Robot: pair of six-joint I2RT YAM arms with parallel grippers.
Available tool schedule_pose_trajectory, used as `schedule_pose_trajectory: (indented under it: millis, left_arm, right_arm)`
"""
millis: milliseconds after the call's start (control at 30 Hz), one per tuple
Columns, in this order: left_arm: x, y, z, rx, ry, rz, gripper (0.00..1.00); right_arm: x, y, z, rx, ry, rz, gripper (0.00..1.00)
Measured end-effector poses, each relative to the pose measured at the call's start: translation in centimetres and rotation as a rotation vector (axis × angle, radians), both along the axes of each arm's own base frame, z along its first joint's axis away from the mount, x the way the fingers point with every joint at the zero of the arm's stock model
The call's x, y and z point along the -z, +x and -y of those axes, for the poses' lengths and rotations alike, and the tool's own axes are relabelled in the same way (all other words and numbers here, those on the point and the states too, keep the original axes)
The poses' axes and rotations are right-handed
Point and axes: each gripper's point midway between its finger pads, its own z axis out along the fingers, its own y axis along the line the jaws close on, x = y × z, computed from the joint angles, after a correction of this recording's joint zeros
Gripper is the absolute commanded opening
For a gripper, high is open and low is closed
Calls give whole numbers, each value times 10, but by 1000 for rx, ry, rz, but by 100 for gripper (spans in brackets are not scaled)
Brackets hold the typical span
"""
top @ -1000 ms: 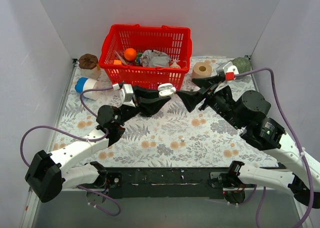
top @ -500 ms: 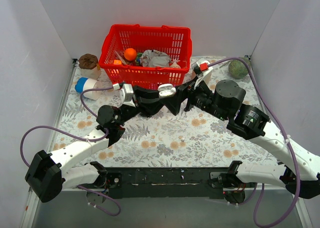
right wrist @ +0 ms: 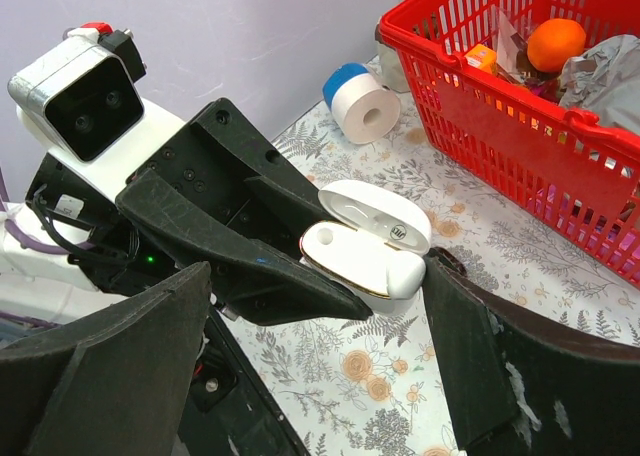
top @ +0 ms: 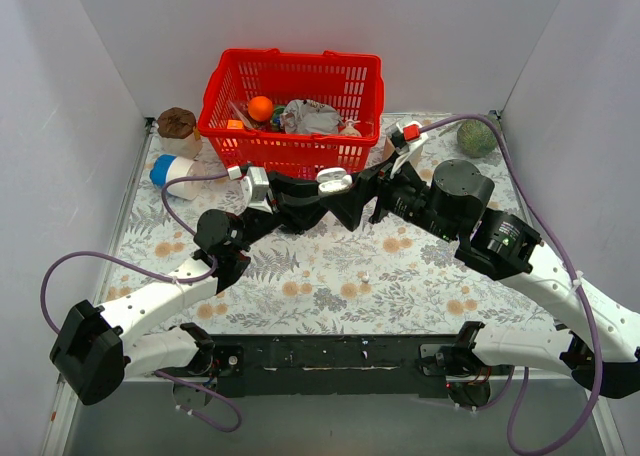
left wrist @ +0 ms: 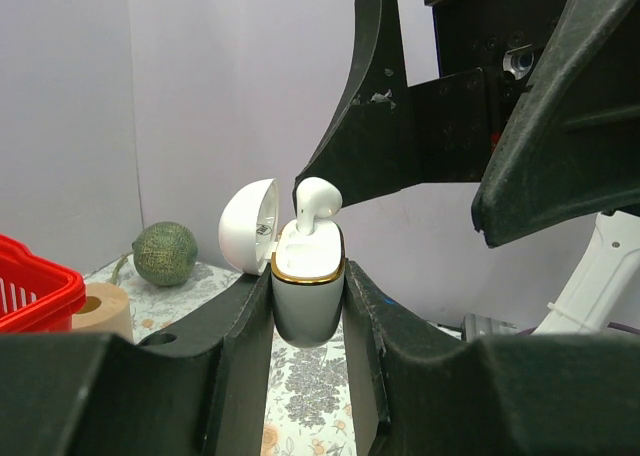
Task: Insert the wireless bluetooth earbuds into the charging case
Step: Place the earbud in the charging case.
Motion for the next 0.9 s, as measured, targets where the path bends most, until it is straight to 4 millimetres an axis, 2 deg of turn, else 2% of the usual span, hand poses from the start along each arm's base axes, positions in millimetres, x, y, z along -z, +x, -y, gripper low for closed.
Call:
schedule_pose_trajectory:
  millis: [900]
  left_arm:
    - [-2, 6, -2, -33, -13, -9, 0]
  right_arm:
    - [-1, -4, 6, 8, 9, -20, 91]
